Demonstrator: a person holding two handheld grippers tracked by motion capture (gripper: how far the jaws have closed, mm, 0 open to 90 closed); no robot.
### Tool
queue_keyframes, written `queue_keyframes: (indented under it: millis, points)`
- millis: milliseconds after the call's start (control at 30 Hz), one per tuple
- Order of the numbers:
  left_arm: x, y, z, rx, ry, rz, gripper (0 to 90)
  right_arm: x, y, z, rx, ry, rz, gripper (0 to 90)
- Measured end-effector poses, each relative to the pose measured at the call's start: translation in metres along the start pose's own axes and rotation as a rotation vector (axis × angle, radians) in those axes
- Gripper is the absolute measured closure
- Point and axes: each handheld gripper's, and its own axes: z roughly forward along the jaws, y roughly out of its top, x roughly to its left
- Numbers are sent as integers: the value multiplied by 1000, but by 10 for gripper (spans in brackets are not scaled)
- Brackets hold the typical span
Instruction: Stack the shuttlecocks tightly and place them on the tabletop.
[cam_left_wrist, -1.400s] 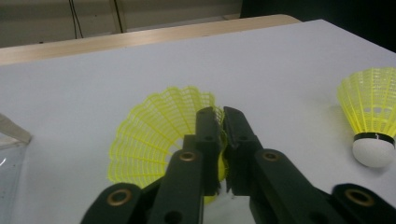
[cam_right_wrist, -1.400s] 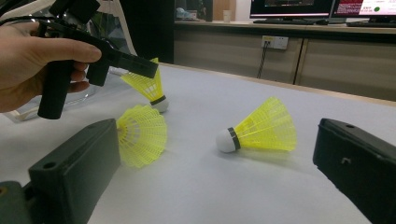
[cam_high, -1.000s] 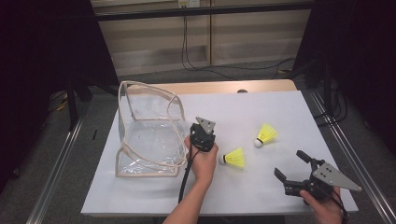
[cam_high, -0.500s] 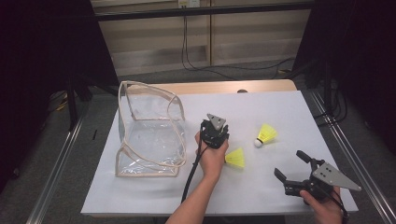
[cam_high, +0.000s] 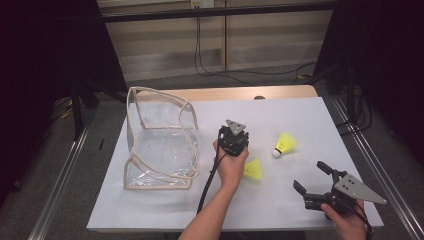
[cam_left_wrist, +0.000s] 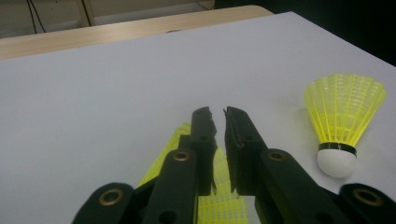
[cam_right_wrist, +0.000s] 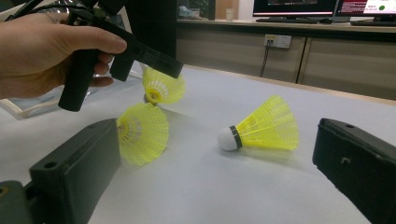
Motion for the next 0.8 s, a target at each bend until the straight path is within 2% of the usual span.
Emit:
queue_keyframes:
  millis: [200,467,533,700,800]
  points:
    - [-2,3,0,12,-14,11,842,0,0,0,3,1,-1,6]
    - [-1,3,4,9,-19,7,830,0,0,0,3,3,-4,6]
    - [-1,3,6,5,-29,-4,828,0,0,1,3,4,-4,6]
    - [-2,5,8,6,-38,8,824,0,0,1,3,7,-5,6]
    - [-1,4,10,10,-40,-4,830,0,-1,1,6,8,-1,7]
